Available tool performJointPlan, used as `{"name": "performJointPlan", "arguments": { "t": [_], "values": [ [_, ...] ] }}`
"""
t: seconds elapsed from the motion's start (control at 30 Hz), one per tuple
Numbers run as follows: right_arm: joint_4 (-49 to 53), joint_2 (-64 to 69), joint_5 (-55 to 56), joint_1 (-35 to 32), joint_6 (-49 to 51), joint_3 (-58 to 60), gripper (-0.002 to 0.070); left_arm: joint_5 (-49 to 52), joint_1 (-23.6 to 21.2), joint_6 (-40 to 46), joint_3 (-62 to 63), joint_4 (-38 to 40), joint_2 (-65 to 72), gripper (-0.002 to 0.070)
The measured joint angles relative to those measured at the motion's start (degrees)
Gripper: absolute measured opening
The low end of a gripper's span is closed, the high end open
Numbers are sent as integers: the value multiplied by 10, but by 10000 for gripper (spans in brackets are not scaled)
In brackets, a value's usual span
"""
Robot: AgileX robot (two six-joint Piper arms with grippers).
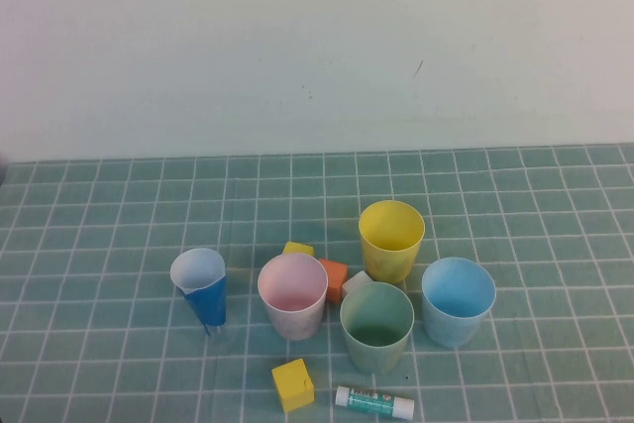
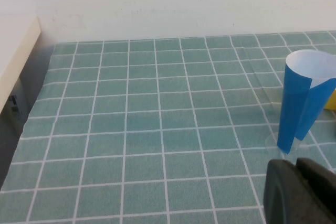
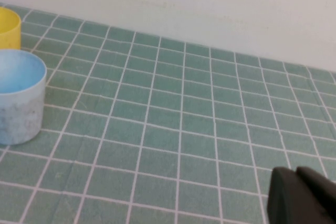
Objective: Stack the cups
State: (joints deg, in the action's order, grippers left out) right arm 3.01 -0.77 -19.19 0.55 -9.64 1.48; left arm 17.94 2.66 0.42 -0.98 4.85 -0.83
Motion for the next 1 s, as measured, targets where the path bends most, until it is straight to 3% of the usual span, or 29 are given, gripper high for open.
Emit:
{"name": "performJointPlan", "arguments": {
  "t": [0.3, 0.43, 0.53, 0.67, 0.73, 0.8, 1.0],
  "values": [
    [0, 0, 0, 0, 0, 0, -3, 0, 0, 0, 0, 1, 0, -3],
    [0, 0, 0, 0, 0, 0, -3, -1, 0, 0, 0, 53, 0, -3],
    [0, 0, 0, 0, 0, 0, -3, -20, 0, -14, -2, 180, 0, -3],
    [0, 0, 0, 0, 0, 0, -3, -64, 0, -71, -2, 455, 0, -3],
    [0, 0, 0, 0, 0, 0, -3, -87, 0, -73, -2, 556, 0, -3],
    [0, 0, 0, 0, 0, 0, -3, -109, 0, -61, -2, 591, 0, -3],
    [0, 0, 0, 0, 0, 0, -3, -120, 0, -11, -2, 593, 0, -3]
  ]
}}
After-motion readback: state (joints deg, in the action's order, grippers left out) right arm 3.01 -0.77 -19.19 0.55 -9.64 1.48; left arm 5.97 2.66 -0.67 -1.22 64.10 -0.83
